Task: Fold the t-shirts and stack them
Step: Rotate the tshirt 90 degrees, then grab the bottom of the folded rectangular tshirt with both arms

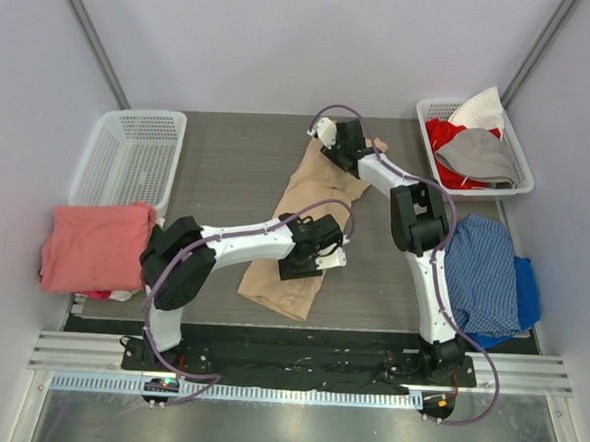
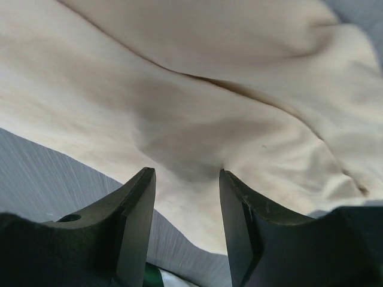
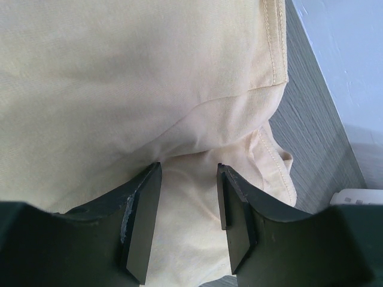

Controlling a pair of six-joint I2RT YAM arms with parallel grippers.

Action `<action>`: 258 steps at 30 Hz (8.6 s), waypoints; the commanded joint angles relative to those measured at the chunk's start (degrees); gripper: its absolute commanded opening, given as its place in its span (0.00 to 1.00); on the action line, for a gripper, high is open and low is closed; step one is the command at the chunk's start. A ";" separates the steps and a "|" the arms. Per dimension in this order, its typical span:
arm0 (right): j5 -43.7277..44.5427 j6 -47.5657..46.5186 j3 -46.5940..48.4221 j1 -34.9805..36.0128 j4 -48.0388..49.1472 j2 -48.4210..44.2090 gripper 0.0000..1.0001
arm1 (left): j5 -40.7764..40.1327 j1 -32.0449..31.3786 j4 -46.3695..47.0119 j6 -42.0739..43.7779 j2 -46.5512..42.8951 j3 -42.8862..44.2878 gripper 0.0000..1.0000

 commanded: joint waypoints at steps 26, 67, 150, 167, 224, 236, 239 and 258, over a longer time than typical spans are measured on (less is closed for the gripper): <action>-2.94 -0.56 9.28 0.45 -0.35 7.80 0.51 | 13.13 -1.12 -0.64 1.42 5.69 4.61 0.52; -2.07 -4.78 23.87 5.82 2.64 17.82 0.50 | 12.87 1.51 1.91 2.56 12.47 11.47 0.52; 12.87 12.35 -50.73 13.36 -10.18 -58.36 0.86 | 3.37 13.99 12.72 -6.23 -29.63 -11.01 0.88; -1.36 14.12 -61.65 23.48 -26.80 -73.23 0.81 | 20.86 15.31 6.22 -8.87 -22.18 -14.29 0.87; -5.05 14.47 -70.87 35.43 -16.17 -64.71 0.71 | 31.85 14.43 6.57 -6.05 -10.82 -15.07 0.74; -5.41 13.68 -69.29 35.35 -14.41 -60.31 0.63 | 32.64 14.43 5.87 -5.26 -9.77 -15.25 0.72; -5.41 13.41 -69.03 35.43 -14.15 -59.78 0.59 | 33.43 14.43 5.60 -5.00 -9.16 -15.16 0.69; -4.96 13.32 -68.68 35.35 -14.58 -57.41 0.14 | 35.37 14.43 6.75 -4.56 -7.66 -16.31 0.22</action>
